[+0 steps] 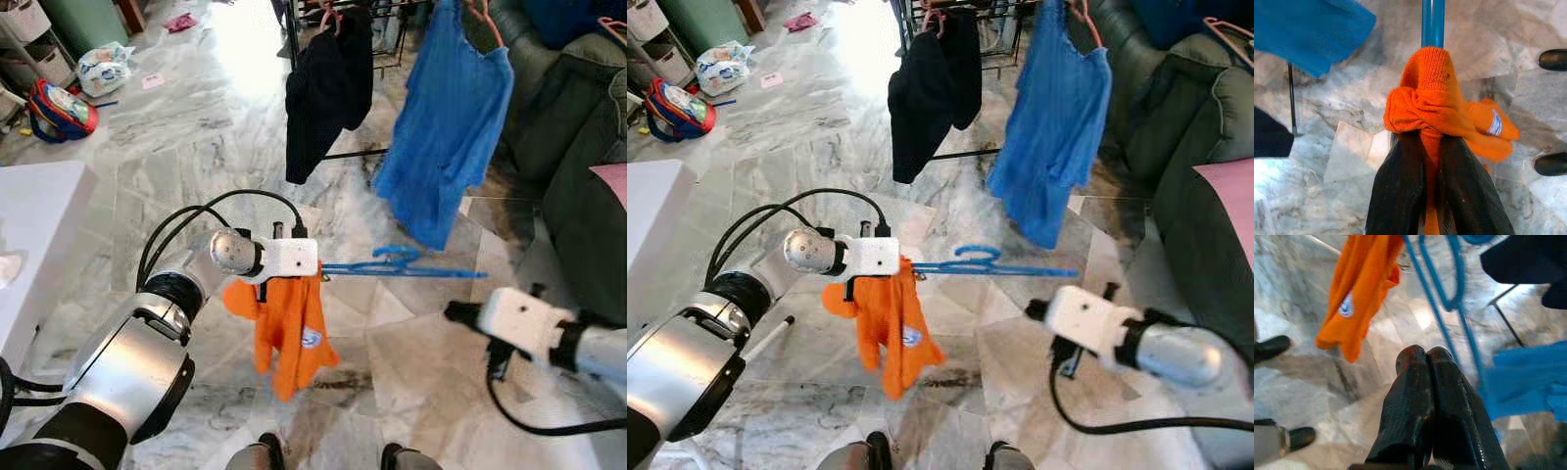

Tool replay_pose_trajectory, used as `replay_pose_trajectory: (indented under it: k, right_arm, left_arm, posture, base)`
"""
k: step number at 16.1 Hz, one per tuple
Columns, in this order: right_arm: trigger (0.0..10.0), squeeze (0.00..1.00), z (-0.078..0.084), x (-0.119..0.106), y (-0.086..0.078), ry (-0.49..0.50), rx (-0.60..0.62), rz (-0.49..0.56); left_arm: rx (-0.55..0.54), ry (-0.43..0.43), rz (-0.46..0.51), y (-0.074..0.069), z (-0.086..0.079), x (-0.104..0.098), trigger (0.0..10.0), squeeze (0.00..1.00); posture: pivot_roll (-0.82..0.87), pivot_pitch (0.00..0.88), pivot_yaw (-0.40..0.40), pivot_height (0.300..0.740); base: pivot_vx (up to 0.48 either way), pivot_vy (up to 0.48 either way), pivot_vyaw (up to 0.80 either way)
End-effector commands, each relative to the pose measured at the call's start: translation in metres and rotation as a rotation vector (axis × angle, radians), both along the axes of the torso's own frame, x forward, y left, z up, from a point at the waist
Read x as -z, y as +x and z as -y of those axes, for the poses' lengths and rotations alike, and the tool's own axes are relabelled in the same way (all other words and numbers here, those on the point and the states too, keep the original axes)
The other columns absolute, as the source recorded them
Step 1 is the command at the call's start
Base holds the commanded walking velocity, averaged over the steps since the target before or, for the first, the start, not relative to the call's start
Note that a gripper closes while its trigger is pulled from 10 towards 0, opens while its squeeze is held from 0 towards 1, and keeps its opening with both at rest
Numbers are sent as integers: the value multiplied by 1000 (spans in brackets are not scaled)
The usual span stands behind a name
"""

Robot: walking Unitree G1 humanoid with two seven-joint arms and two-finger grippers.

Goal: Hang hanger

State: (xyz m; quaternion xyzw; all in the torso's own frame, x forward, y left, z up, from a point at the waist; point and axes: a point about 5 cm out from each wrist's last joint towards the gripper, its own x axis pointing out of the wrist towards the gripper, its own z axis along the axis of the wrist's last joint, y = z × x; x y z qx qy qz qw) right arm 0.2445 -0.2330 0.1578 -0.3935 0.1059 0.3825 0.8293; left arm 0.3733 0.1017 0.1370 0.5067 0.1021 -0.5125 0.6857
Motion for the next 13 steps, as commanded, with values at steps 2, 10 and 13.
replay_pose_trajectory:
  k: [2, 10, 13]
  right_arm:
    - [10000, 0, 9, -2, 4, -41, 9, 28]
    - [10000, 1000, -3, 5, 22, 69, -54, -28]
    - [10000, 1000, -5, -1, 22, 45, -85, -13]
  left_arm:
    - [74, 46, 7, -3, -1, 0, 10000, 0]
    - [105, -25, 10, -6, 11, -2, 10000, 0]
    - [80, -17, 31, -4, 7, -1, 10000, 0]
  posture:
    - [-130, 224, 103, 740]
    - [-113, 227, 96, 740]
    - [-116, 228, 96, 740]
  base:
    - [0, 0, 0]
    - [0, 0, 0]
    - [0, 0, 0]
